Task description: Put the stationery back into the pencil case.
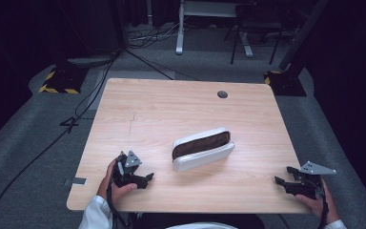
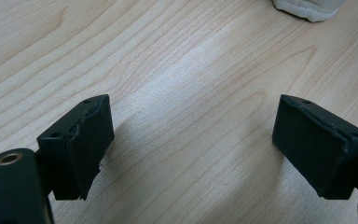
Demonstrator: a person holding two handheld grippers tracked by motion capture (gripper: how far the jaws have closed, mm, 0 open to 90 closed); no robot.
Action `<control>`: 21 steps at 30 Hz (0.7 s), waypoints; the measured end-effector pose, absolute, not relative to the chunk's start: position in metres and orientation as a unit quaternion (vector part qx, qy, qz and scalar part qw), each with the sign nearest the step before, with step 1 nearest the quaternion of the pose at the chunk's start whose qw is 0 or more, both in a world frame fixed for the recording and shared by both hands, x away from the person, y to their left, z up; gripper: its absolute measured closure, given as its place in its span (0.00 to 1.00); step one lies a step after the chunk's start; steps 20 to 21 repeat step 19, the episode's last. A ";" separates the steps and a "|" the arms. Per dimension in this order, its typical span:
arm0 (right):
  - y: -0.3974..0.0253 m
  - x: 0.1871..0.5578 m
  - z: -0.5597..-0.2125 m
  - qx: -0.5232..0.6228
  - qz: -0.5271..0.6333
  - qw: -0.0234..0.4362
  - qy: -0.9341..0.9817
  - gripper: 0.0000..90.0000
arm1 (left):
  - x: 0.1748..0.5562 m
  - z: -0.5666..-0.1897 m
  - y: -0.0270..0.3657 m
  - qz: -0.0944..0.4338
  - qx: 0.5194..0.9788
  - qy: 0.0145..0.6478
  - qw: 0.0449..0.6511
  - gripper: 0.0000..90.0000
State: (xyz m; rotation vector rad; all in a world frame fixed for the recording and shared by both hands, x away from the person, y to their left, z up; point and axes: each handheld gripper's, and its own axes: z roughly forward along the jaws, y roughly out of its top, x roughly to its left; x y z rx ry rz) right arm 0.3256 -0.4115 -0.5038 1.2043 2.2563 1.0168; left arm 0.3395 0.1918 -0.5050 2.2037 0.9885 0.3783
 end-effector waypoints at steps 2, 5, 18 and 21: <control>-0.411 0.326 -0.504 0.429 0.362 0.193 0.804 0.31 | 0.340 -0.505 0.192 0.145 0.847 0.380 0.341 0.14; -0.411 0.326 -0.504 0.430 0.362 0.193 0.804 0.31 | 0.340 -0.505 0.192 0.145 0.847 0.380 0.341 0.14; -0.412 0.326 -0.504 0.430 0.362 0.194 0.804 0.31 | 0.341 -0.505 0.192 0.144 0.850 0.377 0.339 0.13; -0.412 0.326 -0.504 0.431 0.362 0.195 0.804 0.31 | 0.342 -0.505 0.192 0.146 0.850 0.377 0.338 0.13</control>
